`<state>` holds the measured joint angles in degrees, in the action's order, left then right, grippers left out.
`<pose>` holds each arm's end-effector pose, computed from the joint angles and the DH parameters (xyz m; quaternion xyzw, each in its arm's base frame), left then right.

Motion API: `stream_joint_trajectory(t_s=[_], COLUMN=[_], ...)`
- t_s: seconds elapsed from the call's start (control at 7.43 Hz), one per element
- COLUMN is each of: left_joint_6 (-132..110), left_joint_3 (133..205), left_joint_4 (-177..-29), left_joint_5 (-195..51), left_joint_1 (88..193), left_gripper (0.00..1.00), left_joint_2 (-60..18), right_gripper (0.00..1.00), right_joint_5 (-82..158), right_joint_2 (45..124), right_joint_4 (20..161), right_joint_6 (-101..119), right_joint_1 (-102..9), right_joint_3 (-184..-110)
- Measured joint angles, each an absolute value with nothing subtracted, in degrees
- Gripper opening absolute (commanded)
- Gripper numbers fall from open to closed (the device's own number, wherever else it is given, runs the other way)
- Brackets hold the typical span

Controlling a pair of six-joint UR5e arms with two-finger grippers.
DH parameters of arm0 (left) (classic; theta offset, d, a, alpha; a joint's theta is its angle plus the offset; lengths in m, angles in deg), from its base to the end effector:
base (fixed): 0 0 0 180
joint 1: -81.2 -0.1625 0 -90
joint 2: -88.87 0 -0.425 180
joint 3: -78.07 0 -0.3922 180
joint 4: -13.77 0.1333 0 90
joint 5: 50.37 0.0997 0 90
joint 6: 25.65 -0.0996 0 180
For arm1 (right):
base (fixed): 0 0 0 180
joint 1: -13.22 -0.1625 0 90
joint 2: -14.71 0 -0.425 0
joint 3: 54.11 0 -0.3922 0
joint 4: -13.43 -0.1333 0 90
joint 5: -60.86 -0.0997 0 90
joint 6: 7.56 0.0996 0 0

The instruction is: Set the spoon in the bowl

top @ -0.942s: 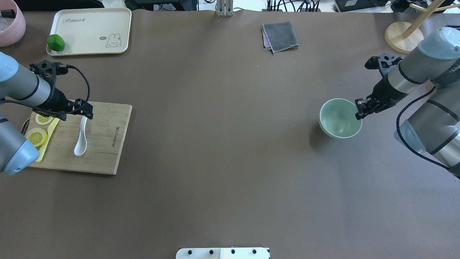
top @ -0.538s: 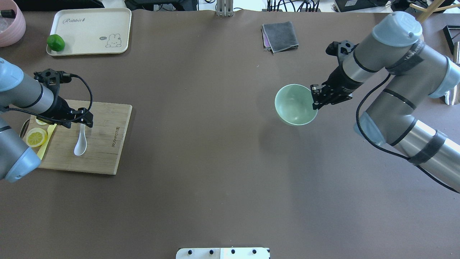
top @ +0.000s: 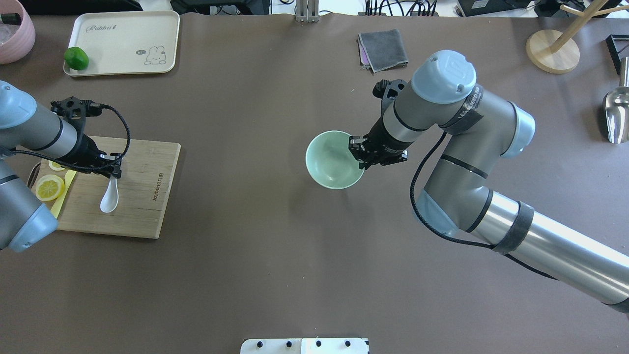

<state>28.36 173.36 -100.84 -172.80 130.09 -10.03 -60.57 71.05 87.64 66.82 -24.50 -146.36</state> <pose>0.3188 -0.4868 0.4893 0.0209 0.4131 -0.0096 0.9104 -0.4895 -0.4814 0.2606 -0.0294 -0.4845 0.0501 0.8729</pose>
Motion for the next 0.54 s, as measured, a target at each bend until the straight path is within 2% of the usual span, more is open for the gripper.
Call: stream_joint_trajectory(t_s=[0.27, 0.4, 0.54], left_joint_6=[29.0, 31.56, 36.24], left_joint_3=[177.4, 178.19, 178.24], left_joint_4=[-100.63, -100.44, -100.2], left_joint_5=[-173.17, -173.35, -173.32], left_joint_1=[129.98, 129.43, 127.59], left_gripper=[0.0, 0.0, 0.0], left_joint_2=[-11.63, -14.82, -19.34], right_gripper=[0.0, 0.07, 0.99], right_joint_5=[-55.9, -53.91, -52.41], right_joint_2=[68.96, 68.3, 67.8], right_joint_4=[87.62, 87.61, 87.61], right_joint_6=[69.85, 70.89, 71.8], right_joint_1=[-20.16, -18.24, -16.73], right_joint_3=[-146.01, -145.85, -145.75])
